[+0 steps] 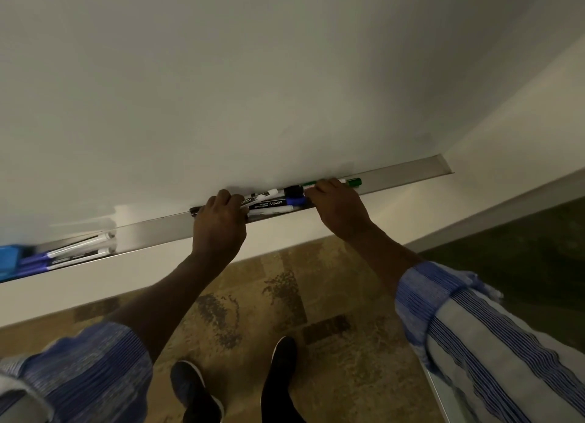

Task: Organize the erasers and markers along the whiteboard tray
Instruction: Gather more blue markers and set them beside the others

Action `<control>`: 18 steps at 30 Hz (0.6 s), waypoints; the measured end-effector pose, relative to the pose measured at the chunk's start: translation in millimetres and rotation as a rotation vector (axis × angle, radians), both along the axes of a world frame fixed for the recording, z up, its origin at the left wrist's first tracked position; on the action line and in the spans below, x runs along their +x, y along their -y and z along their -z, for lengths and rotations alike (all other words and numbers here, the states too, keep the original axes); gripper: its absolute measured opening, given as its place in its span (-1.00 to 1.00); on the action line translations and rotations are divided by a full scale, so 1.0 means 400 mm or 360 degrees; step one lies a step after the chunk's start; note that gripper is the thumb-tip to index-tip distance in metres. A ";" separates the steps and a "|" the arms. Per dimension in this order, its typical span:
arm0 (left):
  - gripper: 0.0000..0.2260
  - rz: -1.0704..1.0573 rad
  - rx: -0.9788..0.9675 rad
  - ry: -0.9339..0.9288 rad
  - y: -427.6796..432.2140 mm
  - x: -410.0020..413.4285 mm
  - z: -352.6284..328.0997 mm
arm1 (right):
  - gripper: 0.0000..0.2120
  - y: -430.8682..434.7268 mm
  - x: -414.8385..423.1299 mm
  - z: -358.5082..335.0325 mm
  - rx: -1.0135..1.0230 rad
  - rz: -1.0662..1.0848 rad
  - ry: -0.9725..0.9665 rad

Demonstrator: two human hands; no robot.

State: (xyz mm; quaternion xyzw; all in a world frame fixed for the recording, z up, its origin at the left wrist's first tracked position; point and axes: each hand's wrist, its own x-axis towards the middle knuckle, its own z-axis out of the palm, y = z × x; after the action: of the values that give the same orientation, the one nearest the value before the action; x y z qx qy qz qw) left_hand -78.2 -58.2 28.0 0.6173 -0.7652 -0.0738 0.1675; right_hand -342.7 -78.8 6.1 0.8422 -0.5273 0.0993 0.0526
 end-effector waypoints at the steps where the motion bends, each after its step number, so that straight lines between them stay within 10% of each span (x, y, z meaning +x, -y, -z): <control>1: -0.89 -0.0003 0.0007 0.0000 -0.001 -0.001 0.001 | -0.75 0.002 0.001 0.001 -0.0009 -0.0018 -0.0017; 18: -0.87 0.0030 0.0041 -0.0005 0.005 -0.002 0.018 | -0.80 0.043 -0.001 -0.026 0.0103 -0.0119 -0.0157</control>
State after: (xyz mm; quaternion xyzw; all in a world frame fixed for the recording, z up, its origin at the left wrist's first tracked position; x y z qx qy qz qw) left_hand -79.1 -60.1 20.9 0.6120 -0.7697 -0.0859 0.1600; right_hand -343.2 -96.0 16.5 0.8664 -0.4953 0.0425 0.0474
